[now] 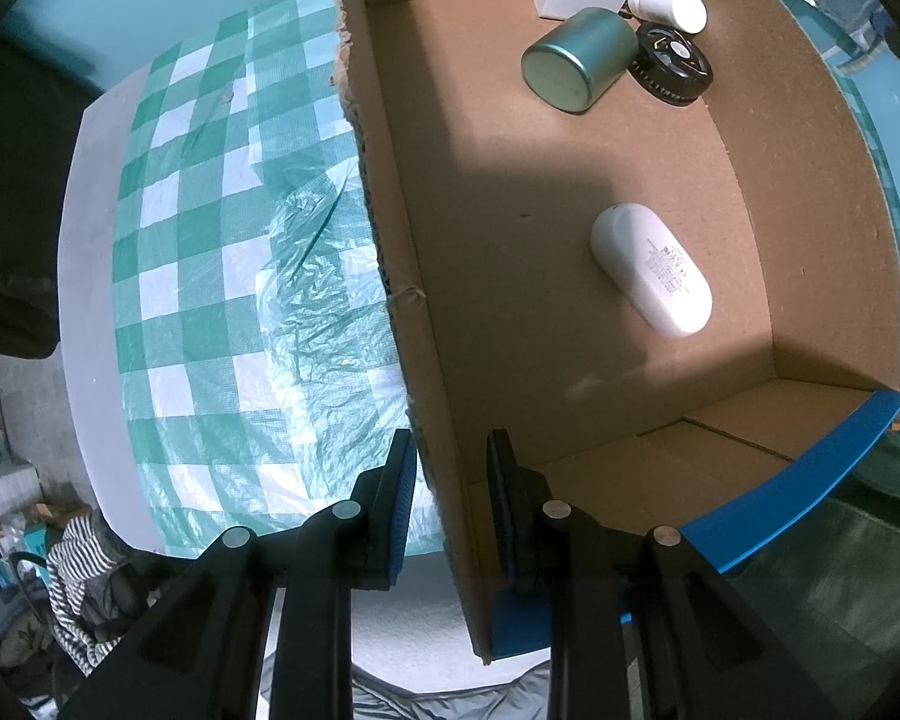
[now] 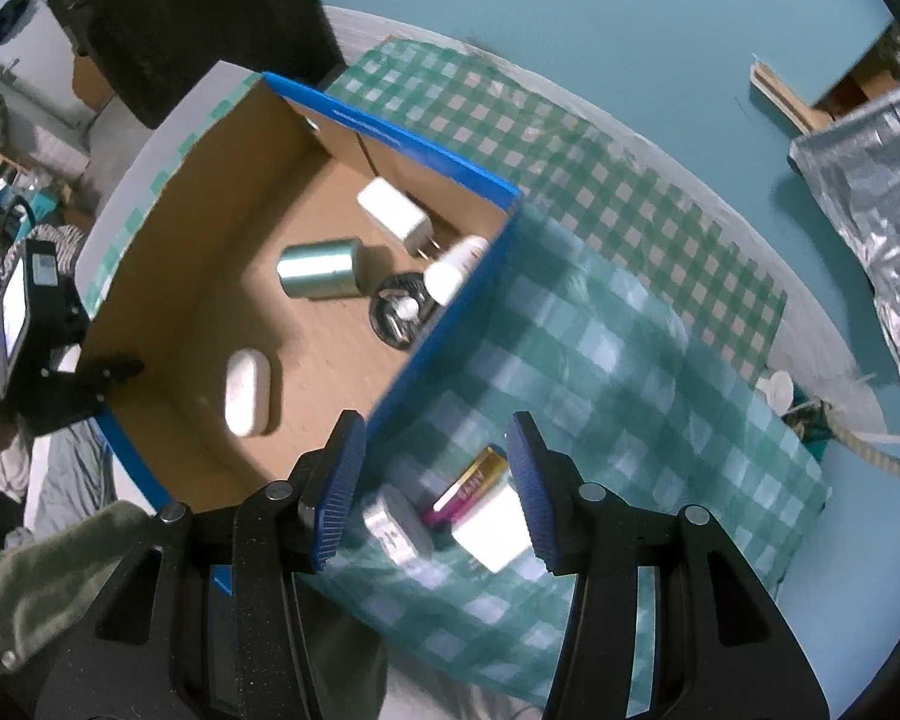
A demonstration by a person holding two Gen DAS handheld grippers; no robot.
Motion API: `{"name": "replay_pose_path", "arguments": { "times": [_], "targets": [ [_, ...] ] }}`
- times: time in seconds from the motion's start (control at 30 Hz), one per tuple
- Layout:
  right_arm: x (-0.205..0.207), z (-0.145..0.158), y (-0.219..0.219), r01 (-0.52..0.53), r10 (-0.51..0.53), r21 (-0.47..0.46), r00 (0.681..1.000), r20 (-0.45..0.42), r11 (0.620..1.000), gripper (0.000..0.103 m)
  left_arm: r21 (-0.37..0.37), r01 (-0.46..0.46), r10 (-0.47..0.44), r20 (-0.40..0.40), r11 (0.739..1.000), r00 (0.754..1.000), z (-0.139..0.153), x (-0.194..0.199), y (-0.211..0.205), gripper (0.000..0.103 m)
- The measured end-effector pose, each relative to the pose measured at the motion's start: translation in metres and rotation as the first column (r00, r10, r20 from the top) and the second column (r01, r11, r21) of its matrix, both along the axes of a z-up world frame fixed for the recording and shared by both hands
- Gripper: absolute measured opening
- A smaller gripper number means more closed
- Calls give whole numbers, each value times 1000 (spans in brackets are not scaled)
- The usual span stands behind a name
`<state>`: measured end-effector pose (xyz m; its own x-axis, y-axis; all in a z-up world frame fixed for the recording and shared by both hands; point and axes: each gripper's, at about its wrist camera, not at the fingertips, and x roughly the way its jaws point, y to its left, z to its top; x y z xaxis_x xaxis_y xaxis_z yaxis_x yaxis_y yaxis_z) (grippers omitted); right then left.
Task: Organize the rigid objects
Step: 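Move the right gripper back over the small white square item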
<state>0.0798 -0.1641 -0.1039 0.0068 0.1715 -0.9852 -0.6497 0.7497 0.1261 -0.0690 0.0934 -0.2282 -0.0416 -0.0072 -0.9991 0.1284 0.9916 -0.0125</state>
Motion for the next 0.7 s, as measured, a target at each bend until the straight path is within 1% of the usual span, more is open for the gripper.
{"name": "replay_pose_path", "arguments": {
  "times": [0.17,0.43,0.7],
  "targets": [
    [-7,-8,-17,11,-11,-2,1000,-21,1000,49,7,11,-11,-2,1000,1000,1,2,-2,24],
    [-34,-39,-31,-18,17,-3,997,-79,1000,49,7,2,-2,-1,1000,1000,3,2,-1,24],
    [-62,-72,-30,-102,101,-5,989,-110,995,49,6,6,-6,-1,1000,1000,2,1,0,24]
  ]
}}
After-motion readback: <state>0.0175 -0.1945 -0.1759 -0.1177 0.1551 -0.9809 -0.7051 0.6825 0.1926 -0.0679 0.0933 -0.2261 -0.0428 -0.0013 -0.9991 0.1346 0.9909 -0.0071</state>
